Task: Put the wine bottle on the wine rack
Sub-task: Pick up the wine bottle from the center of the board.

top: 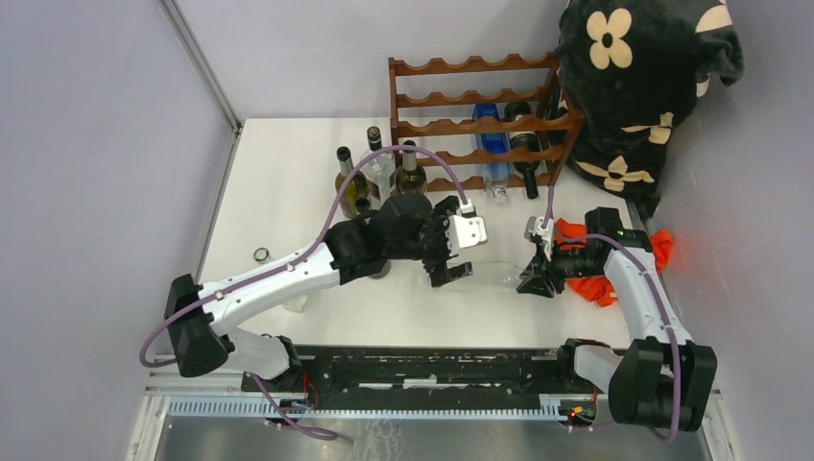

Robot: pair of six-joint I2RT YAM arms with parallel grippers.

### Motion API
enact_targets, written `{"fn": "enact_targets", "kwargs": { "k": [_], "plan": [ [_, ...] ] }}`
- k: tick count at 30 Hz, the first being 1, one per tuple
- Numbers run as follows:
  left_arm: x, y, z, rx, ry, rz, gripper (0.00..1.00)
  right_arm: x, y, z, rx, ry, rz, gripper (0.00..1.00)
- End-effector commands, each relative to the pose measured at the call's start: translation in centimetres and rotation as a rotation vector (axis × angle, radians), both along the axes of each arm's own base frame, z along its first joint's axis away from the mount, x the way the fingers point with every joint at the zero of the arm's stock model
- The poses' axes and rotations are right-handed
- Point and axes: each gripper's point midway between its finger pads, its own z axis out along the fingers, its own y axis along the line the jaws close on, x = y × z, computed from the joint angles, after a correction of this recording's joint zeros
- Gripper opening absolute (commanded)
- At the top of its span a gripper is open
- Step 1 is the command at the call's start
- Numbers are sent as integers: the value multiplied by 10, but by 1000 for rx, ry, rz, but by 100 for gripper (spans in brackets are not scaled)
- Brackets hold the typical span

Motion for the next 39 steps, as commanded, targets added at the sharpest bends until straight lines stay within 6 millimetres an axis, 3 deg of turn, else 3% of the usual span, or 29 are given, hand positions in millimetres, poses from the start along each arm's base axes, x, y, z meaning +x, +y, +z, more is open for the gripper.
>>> {"fn": "enact_targets", "kwargs": {
  "k": [1, 10, 17, 22, 30, 39],
  "plan": [
    [-3, -5, 70, -198, -16, 26, 100, 19, 11, 28, 115, -117, -58, 0],
    [-8, 13, 146, -370, -10, 112, 100, 66, 1, 64, 138, -402, -263, 0],
    [-8, 38, 188, -460, -59, 180, 100, 86, -13, 70, 153, -497, -455, 0],
    [-6, 51, 198, -480, -82, 222, 100, 92, -10, 69, 194, -527, -531, 0],
    [-5, 61, 199, -484, -80, 262, 100, 99, 12, 65, 237, -562, -610, 0],
    [-2, 71, 204, -493, -89, 308, 100, 114, 13, 58, 269, -574, -745, 0]
  ]
}}
